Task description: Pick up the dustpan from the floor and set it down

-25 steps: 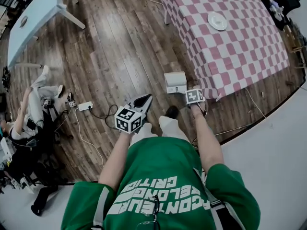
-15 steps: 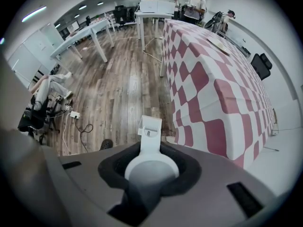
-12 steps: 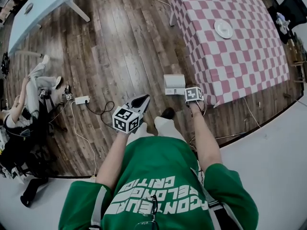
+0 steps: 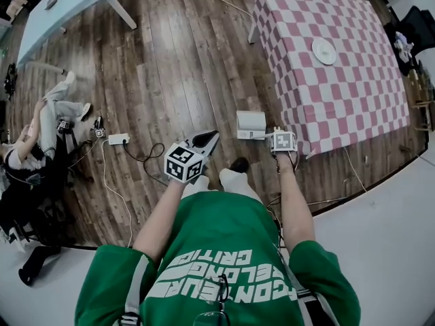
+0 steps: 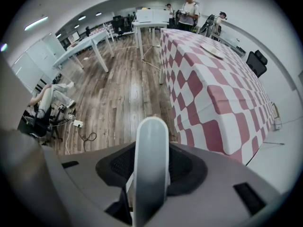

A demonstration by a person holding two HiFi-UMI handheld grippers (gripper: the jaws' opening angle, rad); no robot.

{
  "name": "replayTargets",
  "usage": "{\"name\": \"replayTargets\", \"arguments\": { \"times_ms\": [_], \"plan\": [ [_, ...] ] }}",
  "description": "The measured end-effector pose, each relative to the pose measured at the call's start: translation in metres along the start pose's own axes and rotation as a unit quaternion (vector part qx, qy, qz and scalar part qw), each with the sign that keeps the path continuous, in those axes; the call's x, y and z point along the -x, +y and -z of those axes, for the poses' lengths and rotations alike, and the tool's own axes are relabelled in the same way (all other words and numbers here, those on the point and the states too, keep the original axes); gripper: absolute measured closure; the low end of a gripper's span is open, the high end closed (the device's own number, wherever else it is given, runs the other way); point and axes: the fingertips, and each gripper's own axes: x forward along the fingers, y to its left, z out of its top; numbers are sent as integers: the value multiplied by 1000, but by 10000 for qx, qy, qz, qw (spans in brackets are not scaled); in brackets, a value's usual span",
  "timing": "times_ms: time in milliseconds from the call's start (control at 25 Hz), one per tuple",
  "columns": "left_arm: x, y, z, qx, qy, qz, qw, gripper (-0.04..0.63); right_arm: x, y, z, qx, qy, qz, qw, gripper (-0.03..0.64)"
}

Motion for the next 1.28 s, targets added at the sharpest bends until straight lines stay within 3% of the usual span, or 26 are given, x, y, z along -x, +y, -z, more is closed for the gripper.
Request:
{"name": "replayTargets", "arguments": {
  "times_ms": [400, 680, 800, 960, 1280],
  "plan": [
    [40, 6, -12, -138, -218, 280, 9993, 592, 111, 13, -13, -110, -1431, 559, 9881, 457],
    [64, 22, -17, -283, -275, 533, 9978, 592, 195, 41, -22, -446, -2876, 820, 9532, 467],
    [71, 27, -18, -317, -286, 627, 9971, 592, 221, 61, -15, -548, -3271, 775, 9402, 531],
    [77, 32, -15, -442, -160, 836, 9954, 592, 246, 91, 3, -684, -3640, 649, 9266, 606],
    [90, 19, -14, -723, -43, 1277, 9892, 592, 277, 125, 54, -899, -3865, 742, 9149, 609]
  ]
}}
